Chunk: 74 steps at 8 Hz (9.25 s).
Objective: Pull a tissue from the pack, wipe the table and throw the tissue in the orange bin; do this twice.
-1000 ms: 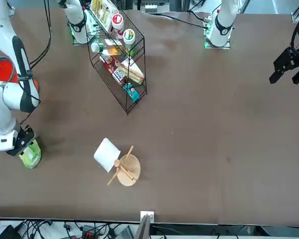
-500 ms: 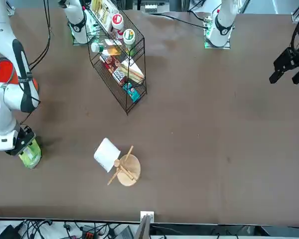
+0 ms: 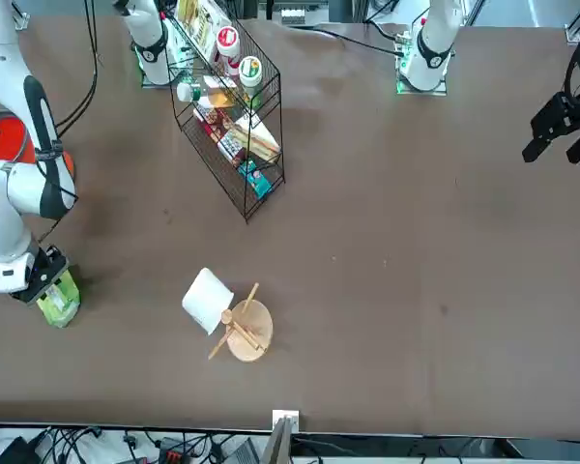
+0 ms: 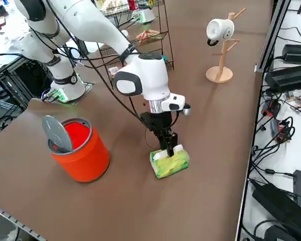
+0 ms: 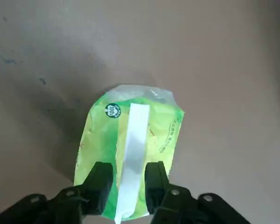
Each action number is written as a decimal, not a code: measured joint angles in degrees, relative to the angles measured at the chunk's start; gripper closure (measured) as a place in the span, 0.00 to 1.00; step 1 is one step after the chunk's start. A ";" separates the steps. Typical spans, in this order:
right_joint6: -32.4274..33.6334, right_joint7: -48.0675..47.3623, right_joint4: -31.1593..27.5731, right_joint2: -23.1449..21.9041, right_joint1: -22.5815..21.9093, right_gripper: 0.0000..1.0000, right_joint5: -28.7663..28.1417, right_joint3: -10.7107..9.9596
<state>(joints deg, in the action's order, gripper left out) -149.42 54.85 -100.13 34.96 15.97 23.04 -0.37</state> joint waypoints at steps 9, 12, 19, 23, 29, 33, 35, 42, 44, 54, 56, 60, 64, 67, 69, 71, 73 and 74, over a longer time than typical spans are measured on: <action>-0.02 0.06 0.03 0.17 0.01 0.93 1.04 0.00; 0.32 -0.10 1.16 -0.68 0.06 0.99 1.01 0.02; 20.37 -0.36 4.95 -10.60 -1.39 0.99 -10.89 1.01; 34.86 -9.99 10.77 -12.43 -5.63 0.99 -13.01 1.19; 47.51 -35.42 9.67 -14.68 -13.63 0.99 -27.03 1.49; 44.57 -44.57 1.27 -16.62 -18.08 0.99 -28.97 1.82; 38.24 -47.80 -5.35 -18.03 -19.95 0.99 -28.99 1.84; 23.31 -52.23 -20.68 -20.70 -23.77 0.99 -29.05 1.85; 22.30 -52.29 -22.73 -20.82 -23.83 0.99 -29.05 1.80; 15.18 -52.16 -27.09 -16.41 -23.28 0.99 -28.68 0.54; 14.84 -52.09 -26.79 -15.62 -23.16 0.99 -26.45 0.54; 14.41 -52.16 -24.70 -13.23 -22.78 0.99 -22.84 0.50; 14.35 -52.21 -24.25 -12.55 -22.92 0.98 -22.59 0.55; 14.35 -52.30 -24.25 -12.53 -23.17 0.98 -22.59 0.63; 14.35 -53.08 -24.25 -12.52 -23.59 0.97 -22.59 0.71; 14.35 -55.54 -24.25 -12.44 -24.96 0.97 -22.58 0.89; 14.35 -56.38 -24.25 -12.34 -25.57 0.97 -22.58 0.91; 14.35 -56.43 -24.25 -12.34 -25.64 0.97 -22.58 0.91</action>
<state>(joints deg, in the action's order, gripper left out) -135.08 -1.58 -124.38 22.62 -9.66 0.46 0.54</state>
